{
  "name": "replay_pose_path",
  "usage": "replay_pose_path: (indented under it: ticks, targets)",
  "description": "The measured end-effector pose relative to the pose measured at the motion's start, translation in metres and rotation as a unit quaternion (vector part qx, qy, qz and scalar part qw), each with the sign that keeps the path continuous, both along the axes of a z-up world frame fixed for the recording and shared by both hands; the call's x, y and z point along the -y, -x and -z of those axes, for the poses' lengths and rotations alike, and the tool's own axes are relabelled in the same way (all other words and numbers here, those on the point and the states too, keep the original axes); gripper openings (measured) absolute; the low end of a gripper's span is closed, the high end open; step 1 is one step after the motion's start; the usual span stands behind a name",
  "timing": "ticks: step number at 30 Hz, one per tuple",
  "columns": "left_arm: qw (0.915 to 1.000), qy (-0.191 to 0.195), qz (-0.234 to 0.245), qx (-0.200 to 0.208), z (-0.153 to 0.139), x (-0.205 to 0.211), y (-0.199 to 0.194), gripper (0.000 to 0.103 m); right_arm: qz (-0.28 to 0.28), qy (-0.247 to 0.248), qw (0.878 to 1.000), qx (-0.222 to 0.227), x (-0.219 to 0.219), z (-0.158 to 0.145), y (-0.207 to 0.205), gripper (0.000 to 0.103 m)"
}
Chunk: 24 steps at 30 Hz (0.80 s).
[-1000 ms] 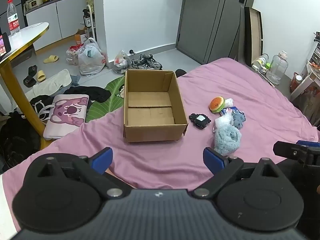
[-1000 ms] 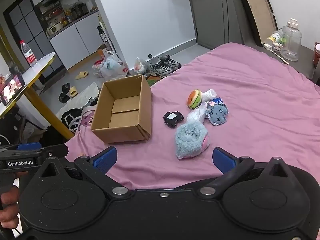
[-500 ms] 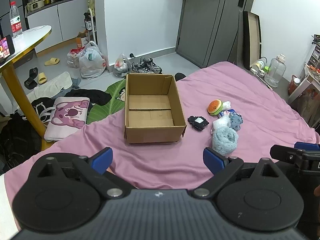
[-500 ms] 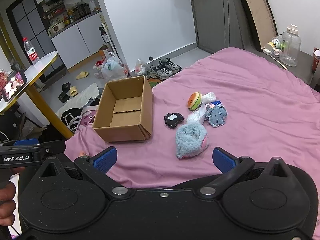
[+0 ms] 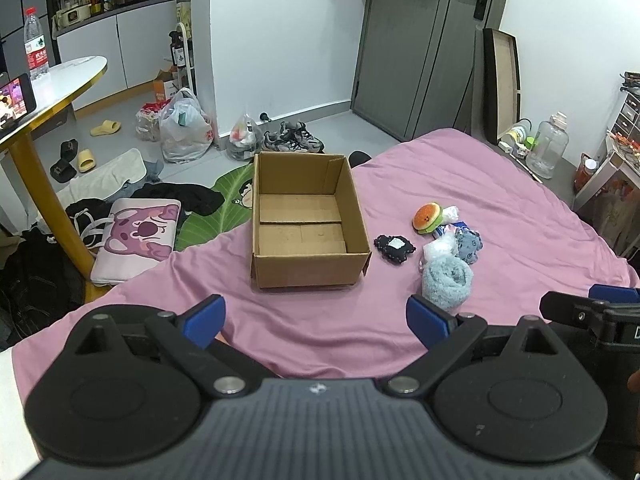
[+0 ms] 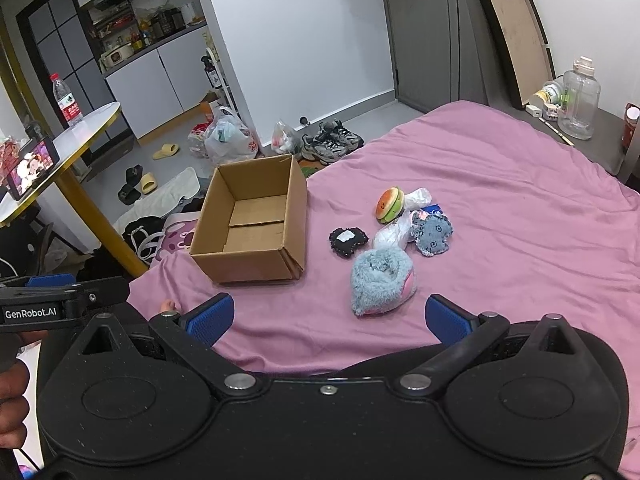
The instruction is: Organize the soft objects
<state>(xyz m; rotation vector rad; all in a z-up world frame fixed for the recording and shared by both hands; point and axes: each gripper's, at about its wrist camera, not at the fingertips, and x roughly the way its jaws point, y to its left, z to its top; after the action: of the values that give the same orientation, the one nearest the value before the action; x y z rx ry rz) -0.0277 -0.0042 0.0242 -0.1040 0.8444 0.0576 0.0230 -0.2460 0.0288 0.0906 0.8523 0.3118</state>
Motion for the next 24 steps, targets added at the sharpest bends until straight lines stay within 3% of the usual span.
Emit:
replay_pose_path:
  ticks: [24]
  targets:
    - [1.0000, -0.004, 0.001, 0.008, -0.0051, -0.0008, 0.0065, 0.096, 0.003, 0.002, 1.000, 0.003, 0.0030, -0.0030, 0.0045, 0.103]
